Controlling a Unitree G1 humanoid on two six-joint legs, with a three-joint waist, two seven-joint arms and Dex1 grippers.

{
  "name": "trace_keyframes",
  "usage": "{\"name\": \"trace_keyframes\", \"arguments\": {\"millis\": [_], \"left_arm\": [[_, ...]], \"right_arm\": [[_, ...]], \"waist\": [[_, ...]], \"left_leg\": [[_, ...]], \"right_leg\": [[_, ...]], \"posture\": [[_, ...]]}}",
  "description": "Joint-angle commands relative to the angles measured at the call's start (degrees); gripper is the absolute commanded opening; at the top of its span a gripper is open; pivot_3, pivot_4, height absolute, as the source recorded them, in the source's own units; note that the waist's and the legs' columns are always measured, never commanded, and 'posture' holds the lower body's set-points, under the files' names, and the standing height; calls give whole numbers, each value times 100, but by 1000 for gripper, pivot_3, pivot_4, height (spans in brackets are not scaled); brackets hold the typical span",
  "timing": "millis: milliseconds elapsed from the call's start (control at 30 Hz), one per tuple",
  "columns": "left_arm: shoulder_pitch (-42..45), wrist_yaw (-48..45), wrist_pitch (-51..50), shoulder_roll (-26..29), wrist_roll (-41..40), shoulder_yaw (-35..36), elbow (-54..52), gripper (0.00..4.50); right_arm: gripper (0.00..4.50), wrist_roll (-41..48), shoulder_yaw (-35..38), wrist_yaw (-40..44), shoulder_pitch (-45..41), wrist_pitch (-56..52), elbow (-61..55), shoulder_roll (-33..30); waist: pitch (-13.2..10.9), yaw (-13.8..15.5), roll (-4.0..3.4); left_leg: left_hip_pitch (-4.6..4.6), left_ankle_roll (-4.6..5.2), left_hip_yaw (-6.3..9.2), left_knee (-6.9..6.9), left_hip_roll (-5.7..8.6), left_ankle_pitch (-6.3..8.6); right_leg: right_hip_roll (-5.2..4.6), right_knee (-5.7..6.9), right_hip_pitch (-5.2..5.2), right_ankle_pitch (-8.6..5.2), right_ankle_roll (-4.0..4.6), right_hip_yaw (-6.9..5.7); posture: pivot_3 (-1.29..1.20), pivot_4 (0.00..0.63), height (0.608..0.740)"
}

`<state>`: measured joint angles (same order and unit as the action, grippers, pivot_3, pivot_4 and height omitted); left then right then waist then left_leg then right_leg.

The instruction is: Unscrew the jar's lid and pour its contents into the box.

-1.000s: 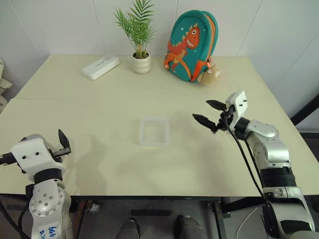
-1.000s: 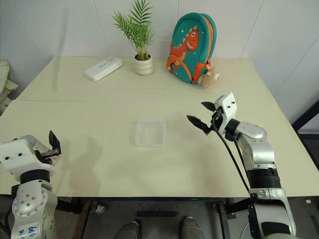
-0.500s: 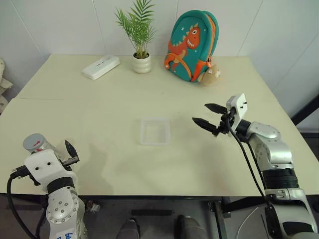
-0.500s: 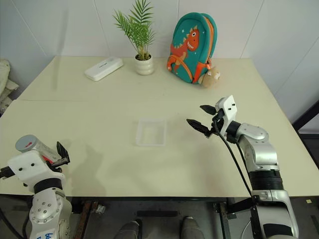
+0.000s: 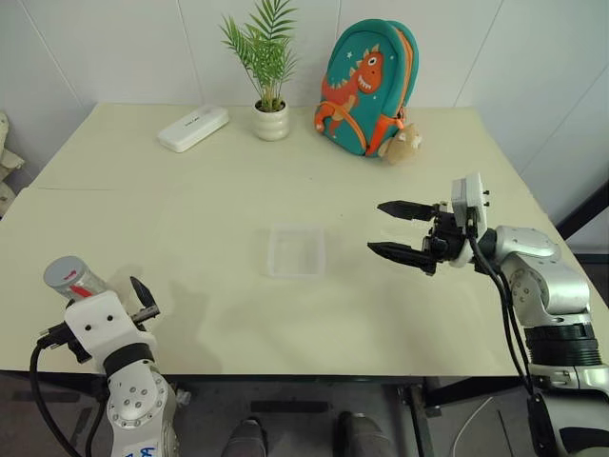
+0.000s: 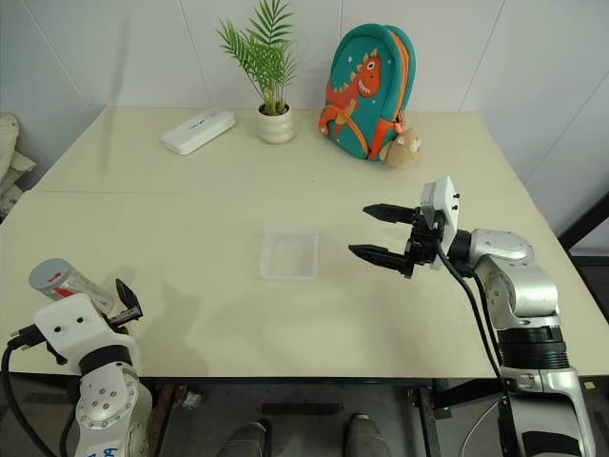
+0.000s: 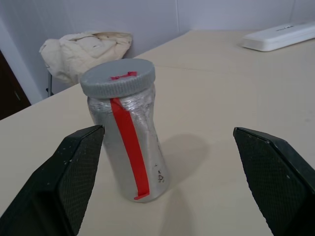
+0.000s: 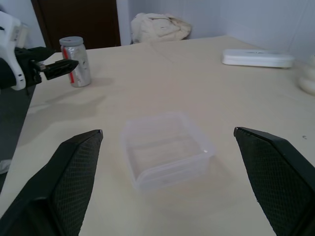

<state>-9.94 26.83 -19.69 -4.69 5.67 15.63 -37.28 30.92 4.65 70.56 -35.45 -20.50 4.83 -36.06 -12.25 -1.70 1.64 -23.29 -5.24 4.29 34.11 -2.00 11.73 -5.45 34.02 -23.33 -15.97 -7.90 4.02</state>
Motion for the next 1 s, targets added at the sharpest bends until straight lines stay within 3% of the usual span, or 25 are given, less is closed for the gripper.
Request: {"name": "trace_keyframes", "arguments": {"millis": [33,300,567,1000], "left_arm": [[-233,234,119,-565,-29,1,-135,4469],[-247,470,171,-487,-358,206,-106,4469],[-90,79,38,-170,-1008,610,17,4469],[458,-15,-65,93,-993,841,409,4469]], "right_arm": [[4500,-19,-67,231,-174,57,-49,-151],[4500,-155,-167,204,-382,173,156,-64],[4500,-233,-183,232,-450,186,201,-32],[4500,-219,-157,145,-459,110,105,-27]], "waist": [[0,-1,0],[0,10,0],[0,7,0],[0,7,1]], "left_leg": [[0,0,-1,0,0,0],[0,4,-7,8,0,7],[0,9,-17,11,0,15],[0,13,-21,20,0,19]], "right_leg": [[0,0,0,0,0,0],[0,-2,0,2,-3,9],[0,-5,-1,2,-4,17],[1,-5,0,4,-8,22]], "posture": [[0,150,740],[0,150,740],[0,150,740],[0,150,740]]}}
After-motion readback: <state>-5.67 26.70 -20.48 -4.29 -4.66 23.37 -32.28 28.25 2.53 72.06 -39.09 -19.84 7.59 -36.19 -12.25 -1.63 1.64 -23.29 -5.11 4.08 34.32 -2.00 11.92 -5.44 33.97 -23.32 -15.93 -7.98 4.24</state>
